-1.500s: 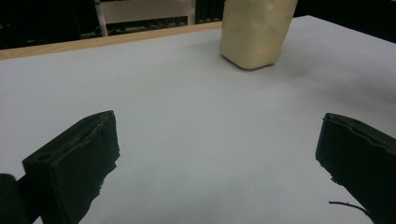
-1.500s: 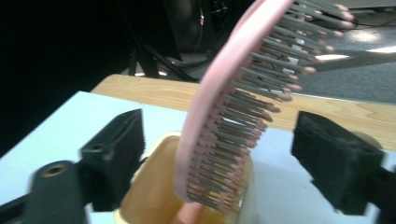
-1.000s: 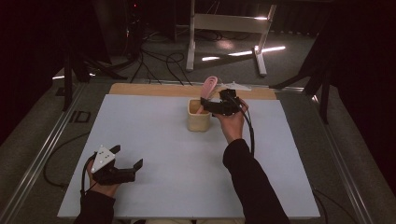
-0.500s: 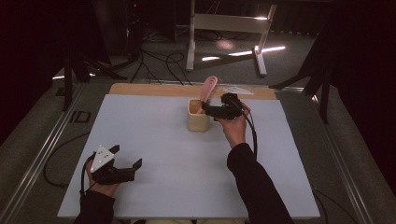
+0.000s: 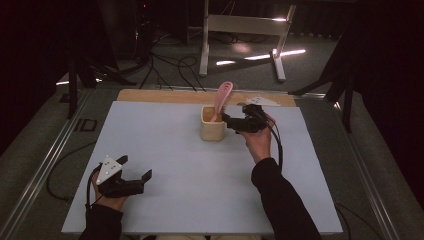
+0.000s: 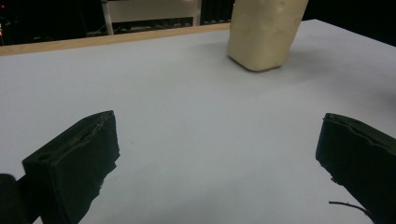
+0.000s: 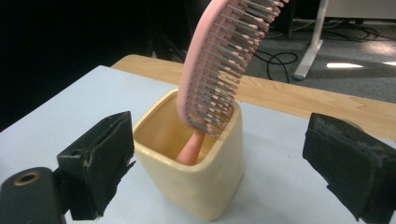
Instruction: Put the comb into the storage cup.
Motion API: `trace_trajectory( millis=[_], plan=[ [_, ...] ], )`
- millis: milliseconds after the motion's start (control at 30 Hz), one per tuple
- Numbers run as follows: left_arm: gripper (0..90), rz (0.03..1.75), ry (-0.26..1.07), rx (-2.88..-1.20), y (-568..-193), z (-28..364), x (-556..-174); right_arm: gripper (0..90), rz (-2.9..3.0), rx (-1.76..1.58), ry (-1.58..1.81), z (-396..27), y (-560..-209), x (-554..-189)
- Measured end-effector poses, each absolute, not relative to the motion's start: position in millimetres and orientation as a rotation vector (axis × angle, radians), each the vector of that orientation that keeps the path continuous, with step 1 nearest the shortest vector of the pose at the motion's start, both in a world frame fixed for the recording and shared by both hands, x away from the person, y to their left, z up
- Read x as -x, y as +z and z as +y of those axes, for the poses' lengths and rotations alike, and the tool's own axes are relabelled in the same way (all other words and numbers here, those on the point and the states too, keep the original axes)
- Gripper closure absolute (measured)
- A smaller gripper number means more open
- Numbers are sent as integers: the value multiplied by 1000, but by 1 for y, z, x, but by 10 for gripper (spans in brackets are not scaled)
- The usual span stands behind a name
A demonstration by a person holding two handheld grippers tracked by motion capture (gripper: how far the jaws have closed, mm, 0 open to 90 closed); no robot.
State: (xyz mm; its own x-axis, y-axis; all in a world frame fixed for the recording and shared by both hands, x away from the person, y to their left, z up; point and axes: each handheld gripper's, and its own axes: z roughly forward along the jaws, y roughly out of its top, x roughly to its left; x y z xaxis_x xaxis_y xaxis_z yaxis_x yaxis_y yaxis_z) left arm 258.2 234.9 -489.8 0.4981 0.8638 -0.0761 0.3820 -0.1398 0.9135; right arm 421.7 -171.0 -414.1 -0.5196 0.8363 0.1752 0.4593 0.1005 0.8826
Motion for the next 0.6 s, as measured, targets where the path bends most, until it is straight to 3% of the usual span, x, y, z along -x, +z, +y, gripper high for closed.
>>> trace_trajectory(
  millis=[600],
  plan=[
    [1, 1067, 600, -1736, -491, 235, -259, 87, 2043, -1232, 1318, -202, -427, -396]
  ],
)
